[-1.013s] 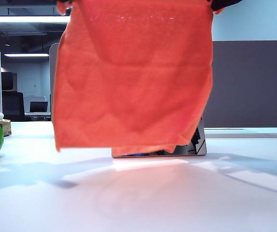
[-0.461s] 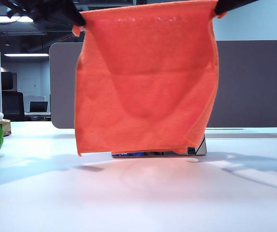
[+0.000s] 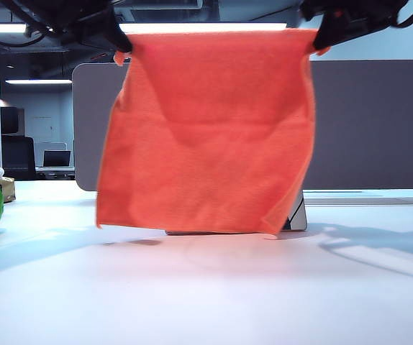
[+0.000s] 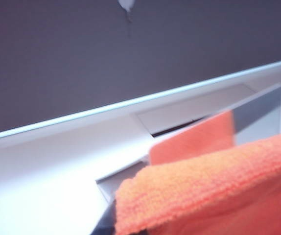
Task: Pick up the cloth from the table and use it to cover the mirror.
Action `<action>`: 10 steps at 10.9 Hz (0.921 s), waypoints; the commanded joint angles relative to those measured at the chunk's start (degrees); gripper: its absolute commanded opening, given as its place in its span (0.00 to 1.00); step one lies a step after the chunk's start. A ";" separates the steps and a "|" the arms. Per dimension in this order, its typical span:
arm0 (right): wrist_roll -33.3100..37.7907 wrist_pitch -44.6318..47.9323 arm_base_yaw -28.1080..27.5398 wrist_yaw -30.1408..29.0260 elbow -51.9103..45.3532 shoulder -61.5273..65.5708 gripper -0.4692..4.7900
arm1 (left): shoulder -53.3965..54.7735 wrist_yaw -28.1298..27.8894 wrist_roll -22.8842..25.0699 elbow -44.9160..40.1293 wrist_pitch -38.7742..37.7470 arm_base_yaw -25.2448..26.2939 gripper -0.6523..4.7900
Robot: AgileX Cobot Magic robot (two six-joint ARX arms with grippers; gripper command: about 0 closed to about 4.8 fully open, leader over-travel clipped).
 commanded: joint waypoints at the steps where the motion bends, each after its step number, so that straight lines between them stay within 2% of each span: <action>1: 0.50 5.07 -1.27 4.26 5.33 6.73 0.08 | 3.87 0.20 0.59 0.35 3.43 3.04 0.11; 2: 0.50 6.14 -1.97 6.51 5.81 6.84 0.08 | 4.96 0.72 0.70 0.39 5.77 3.02 0.11; 4: 0.48 8.74 -3.34 5.88 6.01 6.95 0.08 | 7.58 0.68 1.11 2.36 7.61 3.04 0.11; 6: 0.48 9.68 -3.50 5.88 6.01 6.97 0.08 | 9.53 0.70 1.16 5.07 7.50 3.30 0.11; 7: 0.46 9.97 -4.09 5.60 6.16 7.02 0.08 | 12.20 0.68 1.09 9.84 4.00 3.30 0.11; 10: 0.46 9.66 -5.66 4.31 10.64 11.72 0.08 | 14.69 -1.29 2.45 11.04 3.69 3.34 0.11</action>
